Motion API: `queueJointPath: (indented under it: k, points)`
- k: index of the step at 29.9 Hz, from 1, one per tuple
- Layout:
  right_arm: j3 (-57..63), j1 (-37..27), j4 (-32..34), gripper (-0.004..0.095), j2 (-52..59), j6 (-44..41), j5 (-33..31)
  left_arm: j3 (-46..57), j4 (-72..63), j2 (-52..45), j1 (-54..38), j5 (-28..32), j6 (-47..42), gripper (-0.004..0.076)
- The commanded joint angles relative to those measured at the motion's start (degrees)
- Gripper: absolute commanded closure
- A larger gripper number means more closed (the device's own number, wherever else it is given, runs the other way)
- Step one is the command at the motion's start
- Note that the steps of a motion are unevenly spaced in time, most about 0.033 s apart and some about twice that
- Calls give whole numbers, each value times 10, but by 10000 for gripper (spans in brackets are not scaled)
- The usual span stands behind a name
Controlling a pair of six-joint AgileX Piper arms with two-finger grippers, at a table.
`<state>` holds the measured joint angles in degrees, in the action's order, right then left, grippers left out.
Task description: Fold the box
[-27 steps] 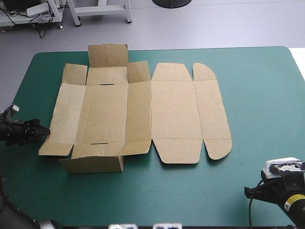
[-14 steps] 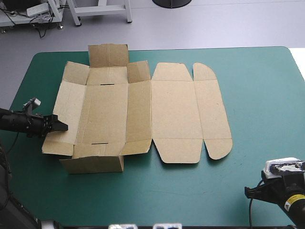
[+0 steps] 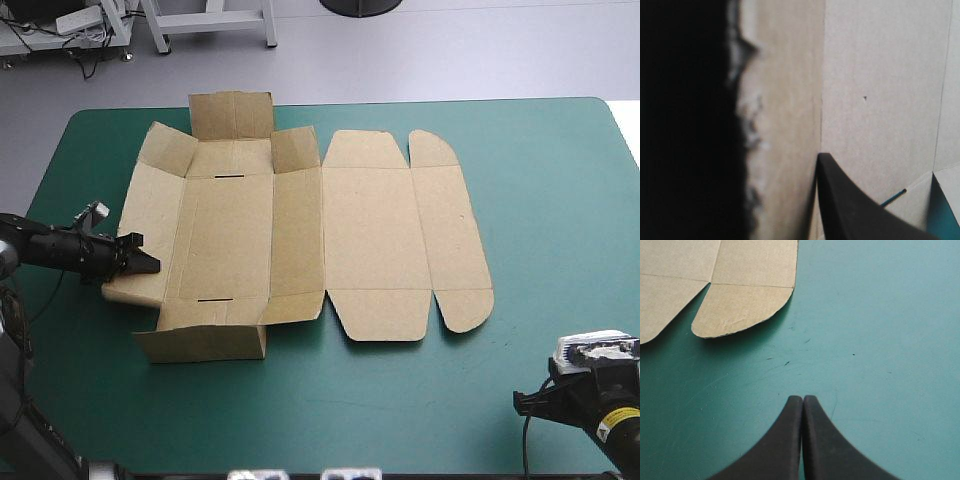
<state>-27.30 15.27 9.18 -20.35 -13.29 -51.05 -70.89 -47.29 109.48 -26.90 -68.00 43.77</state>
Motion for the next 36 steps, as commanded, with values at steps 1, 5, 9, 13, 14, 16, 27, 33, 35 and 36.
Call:
queueJointPath:
  k: [1,5,9,13,14,16,27,33,35,36]
  points:
    - [-13,-5,10,921,-6,0,30,-7,0,-26,5,-62,-9,734]
    - [-13,-5,10,921,-6,0,30,-7,15,-39,6,-62,-11,734]
    - [-13,-5,10,921,-6,0,30,-7,41,-65,30,-62,-11,734]
    - [-13,-5,10,921,-6,0,30,-8,93,-92,82,-43,-27,734]
    - [-13,-5,10,921,-6,0,30,-10,104,-98,98,-39,-27,734]
    - [-13,-5,10,921,-6,0,30,-20,121,-109,128,-39,-29,734]
    - [-13,-5,10,921,-6,2,30,-107,288,-189,326,-34,-89,734]
    - [-13,-5,10,921,-6,2,31,-142,361,-229,414,-24,-97,734]
    - [-13,-5,10,921,-6,2,34,-158,407,-235,443,-24,-102,734]
    - [-13,-5,10,921,-6,2,37,-164,427,-235,456,-23,-102,734]
